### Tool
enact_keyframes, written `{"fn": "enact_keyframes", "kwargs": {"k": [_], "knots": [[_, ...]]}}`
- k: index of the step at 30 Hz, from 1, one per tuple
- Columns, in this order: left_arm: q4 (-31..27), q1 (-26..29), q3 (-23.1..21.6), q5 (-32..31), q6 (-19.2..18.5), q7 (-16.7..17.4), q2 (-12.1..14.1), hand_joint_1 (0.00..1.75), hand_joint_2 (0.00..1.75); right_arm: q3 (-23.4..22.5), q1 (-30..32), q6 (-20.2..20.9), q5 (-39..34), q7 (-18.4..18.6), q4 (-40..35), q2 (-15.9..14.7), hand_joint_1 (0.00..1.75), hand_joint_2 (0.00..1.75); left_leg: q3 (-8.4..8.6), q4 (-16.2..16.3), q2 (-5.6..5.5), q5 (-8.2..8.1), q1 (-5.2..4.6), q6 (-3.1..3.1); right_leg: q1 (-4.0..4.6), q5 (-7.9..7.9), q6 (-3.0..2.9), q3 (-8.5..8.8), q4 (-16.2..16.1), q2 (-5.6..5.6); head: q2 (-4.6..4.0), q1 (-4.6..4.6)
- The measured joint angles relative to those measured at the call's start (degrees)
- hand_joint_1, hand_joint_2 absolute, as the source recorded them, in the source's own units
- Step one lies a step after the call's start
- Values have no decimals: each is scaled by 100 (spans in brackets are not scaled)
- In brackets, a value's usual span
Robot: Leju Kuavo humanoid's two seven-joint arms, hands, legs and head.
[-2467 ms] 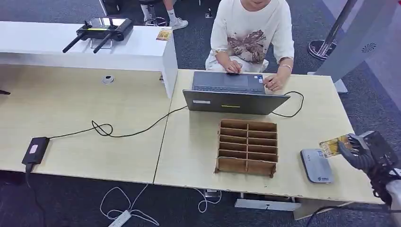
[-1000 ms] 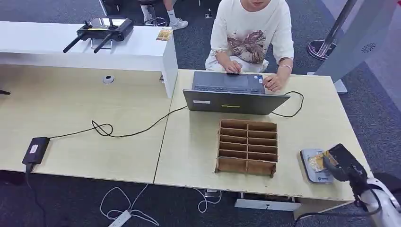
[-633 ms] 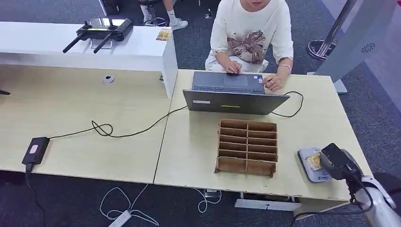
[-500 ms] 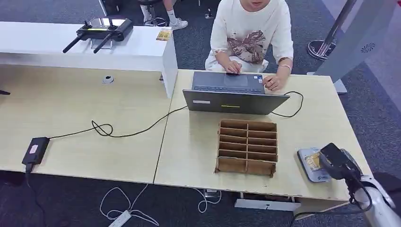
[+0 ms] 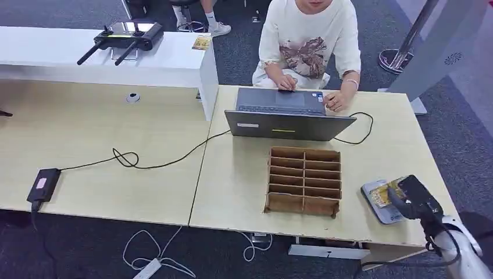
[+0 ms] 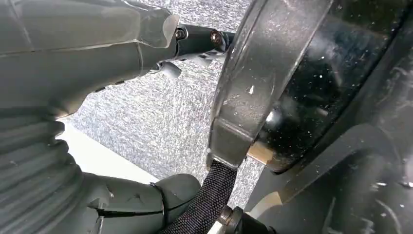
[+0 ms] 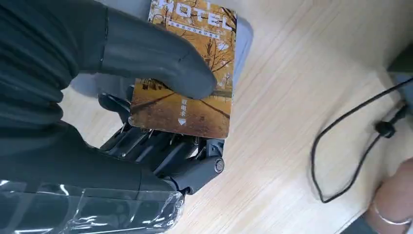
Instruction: Pass the card to the sensor for recognition and then transmit it.
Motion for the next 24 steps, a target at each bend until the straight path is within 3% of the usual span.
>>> {"fn": "enact_keyframes", "kwargs": {"k": [3,10,14,24], "knots": [[0,4,-2,0,-2,-29,7,0,175,-129,65,226,-285,-178,-123,22,175,175,-1,0,0,0,0,0,0,0,0,-1,0,0,0,0],[0,3,-11,0,-2,-31,7,0,175,-260,111,268,-377,-228,-247,46,175,175,-1,0,0,0,0,0,0,0,0,-1,0,0,0,0],[0,4,-11,0,-4,-31,9,0,175,-378,168,569,-767,-454,-389,50,175,175,-1,0,0,0,-1,0,-1,0,0,-1,0,0,0,-2],[0,3,-35,0,-11,-44,11,0,175,-588,336,62,-744,-976,-1598,125,175,175,-2,0,0,0,0,0,0,0,0,-1,1,0,0,0]]}}
